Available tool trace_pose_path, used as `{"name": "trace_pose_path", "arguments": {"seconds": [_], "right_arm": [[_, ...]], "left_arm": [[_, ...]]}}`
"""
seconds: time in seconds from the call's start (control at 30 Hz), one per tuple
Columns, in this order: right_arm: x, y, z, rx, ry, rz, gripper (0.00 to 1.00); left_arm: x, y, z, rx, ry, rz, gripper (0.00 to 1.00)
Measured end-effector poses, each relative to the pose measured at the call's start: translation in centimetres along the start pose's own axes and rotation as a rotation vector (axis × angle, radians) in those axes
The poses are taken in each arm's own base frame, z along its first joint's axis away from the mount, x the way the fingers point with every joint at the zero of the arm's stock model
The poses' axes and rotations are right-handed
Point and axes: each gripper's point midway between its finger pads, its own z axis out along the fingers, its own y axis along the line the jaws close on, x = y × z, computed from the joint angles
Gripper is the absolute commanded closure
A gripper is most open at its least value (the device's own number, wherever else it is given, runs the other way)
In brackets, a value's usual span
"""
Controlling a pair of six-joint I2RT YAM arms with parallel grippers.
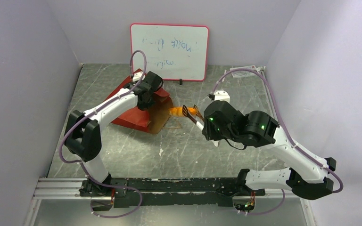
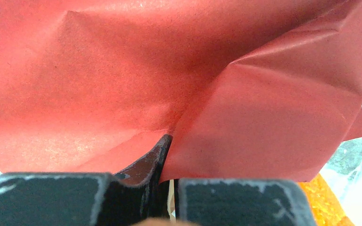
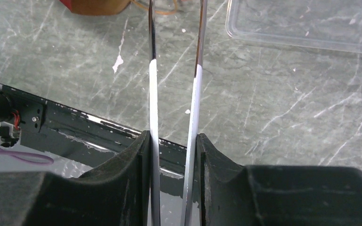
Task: Take the fake bread out of the paper bag
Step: Take out the fake bread from the paper bag, then place the fake bread in the container.
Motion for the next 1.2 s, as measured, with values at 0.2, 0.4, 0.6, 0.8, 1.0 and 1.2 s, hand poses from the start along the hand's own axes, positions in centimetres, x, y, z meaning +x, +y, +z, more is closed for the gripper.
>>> {"name": "trace_pose_path", "arguments": {"seconds": [0.2,0.4,0.6,0.8,1.0,1.2], "right_arm": [[0.0,-0.8,-1.1,0.023,0.009,0.003,1.00],[-2.2,-1.1,-2.9,0.017,-0.067,0.040,1.00],[-2.9,-2.0,-3.2,0.060,-0.108,0.077,1.00],[-3.5,-3.8,-2.7,0.156,-0.185,0.144,1.00],[-3.8,-5.9,-1.7,0.290,-0.266,0.227,1.00],[-4.3,-7.0,-1.0,0.380,-0.343,0.309,1.00]], "left_arm": [[-0.6,0.8,0.5,-0.011,0.006,-0.025,0.88],[-0.3,1.5,0.6,-0.018,0.014,-0.037,0.88],[0.1,1.7,0.7,-0.014,0.016,-0.037,0.88],[0.4,1.9,0.5,0.004,0.018,-0.030,0.89],[0.0,1.7,-0.1,0.035,0.012,-0.026,0.89],[0.2,1.8,-0.4,0.054,0.018,-0.017,0.89]]}}
